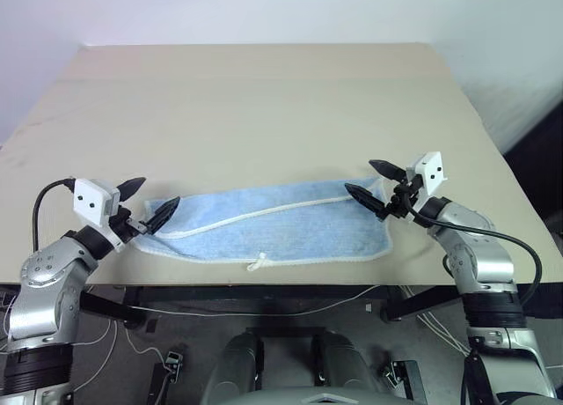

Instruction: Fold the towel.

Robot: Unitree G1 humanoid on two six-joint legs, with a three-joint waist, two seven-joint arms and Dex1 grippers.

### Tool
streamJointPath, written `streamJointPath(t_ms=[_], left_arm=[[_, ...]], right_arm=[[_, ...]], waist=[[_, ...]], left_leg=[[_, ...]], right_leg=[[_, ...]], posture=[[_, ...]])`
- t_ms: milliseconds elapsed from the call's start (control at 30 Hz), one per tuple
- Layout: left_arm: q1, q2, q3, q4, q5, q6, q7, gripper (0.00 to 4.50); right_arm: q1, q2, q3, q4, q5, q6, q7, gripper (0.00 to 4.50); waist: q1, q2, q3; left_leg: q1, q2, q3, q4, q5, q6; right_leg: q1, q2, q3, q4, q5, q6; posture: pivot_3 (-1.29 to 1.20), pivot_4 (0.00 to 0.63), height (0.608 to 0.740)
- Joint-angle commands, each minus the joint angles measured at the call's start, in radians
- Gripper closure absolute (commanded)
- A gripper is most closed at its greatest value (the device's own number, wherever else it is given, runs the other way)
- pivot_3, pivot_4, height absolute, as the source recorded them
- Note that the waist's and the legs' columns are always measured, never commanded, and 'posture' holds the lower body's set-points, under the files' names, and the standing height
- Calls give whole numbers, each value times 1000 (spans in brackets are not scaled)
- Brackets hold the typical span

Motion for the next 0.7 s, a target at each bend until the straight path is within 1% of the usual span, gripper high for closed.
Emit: streamJointPath(t_ms=[33, 200, 333, 533, 700], left_arm=[[-17, 16, -3, -5, 1, 5, -19, 18], [8, 18, 0, 5, 14, -7, -47, 18], [21, 21, 20, 22, 18, -25, -61, 18], [46, 74, 35, 100, 62, -111, -117, 18], [43, 154, 37, 186, 84, -180, -203, 18]], right_arm=[[11, 10, -13, -39, 11, -25, -9, 0], [35, 23, -10, -66, 17, -20, -22, 0], [19, 25, -2, -50, 11, -23, -17, 0], [-13, 29, 5, -9, 3, -39, -6, 0], [-37, 69, 28, 37, -12, -70, -16, 0]], waist=[[-1, 0, 0], [-2, 0, 0], [-2, 0, 0], [-2, 0, 0], [-3, 0, 0]], left_leg=[[0, 0, 0, 0, 0, 0], [0, 0, 0, 0, 0, 0], [0, 0, 0, 0, 0, 0], [0, 0, 0, -1, 0, 0], [0, 0, 0, -1, 0, 0]], right_leg=[[0, 0, 0, 0, 0, 0], [0, 0, 0, 0, 0, 0], [0, 0, 0, 0, 0, 0], [0, 0, 0, 0, 0, 0], [0, 0, 0, 0, 0, 0]], posture=[[0, 150, 740], [0, 150, 740], [0, 150, 740], [0, 150, 740], [0, 150, 740]])
